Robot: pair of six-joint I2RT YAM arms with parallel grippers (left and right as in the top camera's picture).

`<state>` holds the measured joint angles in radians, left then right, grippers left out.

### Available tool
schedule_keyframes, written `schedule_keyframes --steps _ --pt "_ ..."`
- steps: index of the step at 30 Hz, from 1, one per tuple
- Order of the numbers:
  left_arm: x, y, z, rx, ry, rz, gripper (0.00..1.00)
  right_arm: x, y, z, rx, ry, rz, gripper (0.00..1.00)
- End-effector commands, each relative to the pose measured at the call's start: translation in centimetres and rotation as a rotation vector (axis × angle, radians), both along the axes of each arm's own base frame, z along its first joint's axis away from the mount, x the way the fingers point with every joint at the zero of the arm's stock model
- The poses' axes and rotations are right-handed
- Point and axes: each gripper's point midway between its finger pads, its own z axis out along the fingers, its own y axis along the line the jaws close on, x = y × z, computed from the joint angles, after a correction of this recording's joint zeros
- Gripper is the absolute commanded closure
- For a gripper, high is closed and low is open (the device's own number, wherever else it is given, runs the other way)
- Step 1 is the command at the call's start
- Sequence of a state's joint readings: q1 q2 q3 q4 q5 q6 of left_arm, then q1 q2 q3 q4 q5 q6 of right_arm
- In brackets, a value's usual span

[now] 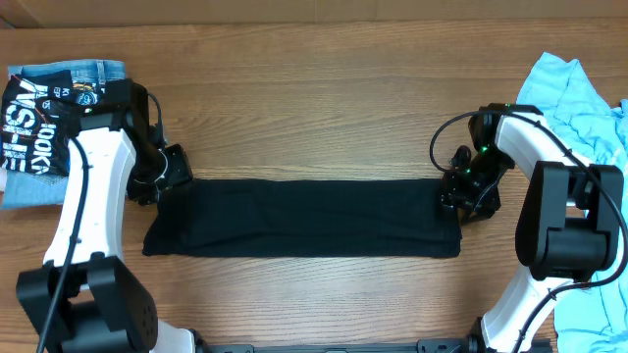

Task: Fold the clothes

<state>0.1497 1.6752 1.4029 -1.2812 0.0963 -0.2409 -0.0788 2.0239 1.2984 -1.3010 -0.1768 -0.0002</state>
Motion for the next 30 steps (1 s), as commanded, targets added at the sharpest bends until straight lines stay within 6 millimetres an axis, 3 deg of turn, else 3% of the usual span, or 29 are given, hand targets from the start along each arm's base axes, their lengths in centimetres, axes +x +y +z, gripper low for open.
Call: schedule_keyframes --steps 1,7,10,14,19,23,30 --pt "0.5 -0.1 0.6 0.007 -0.027 0.0 0.44 -0.1 1.7 -0.2 0.097 -0.027 -0.034 0.46" --pt "0.7 0.0 0.6 0.008 -0.037 0.0 0.43 -0.1 3.5 -1.1 0.194 -0.056 -0.071 0.48" --pt "0.7 -0.1 0.6 0.008 -0.034 -0.008 0.44 0.3 3.4 -1.3 0.193 -0.078 -0.07 0.63" --pt "0.6 -0.1 0.6 0.007 -0.031 -0.008 0.44 1.2 3.4 -1.6 0.189 -0.113 -0.073 0.95" --pt "0.4 -0.1 0.6 0.003 -0.025 -0.008 0.44 2.1 2.8 -1.8 0.162 -0.152 -0.074 0.96" --pt "0.5 -0.1 0.6 0.004 -0.028 -0.008 0.45 3.7 -1.0 -1.5 -0.039 -0.168 -0.123 0.96" --pt "0.7 -0.1 0.6 0.005 -0.038 -0.008 0.45 8.4 -8.4 2.8 -0.253 -0.281 -0.272 0.96"
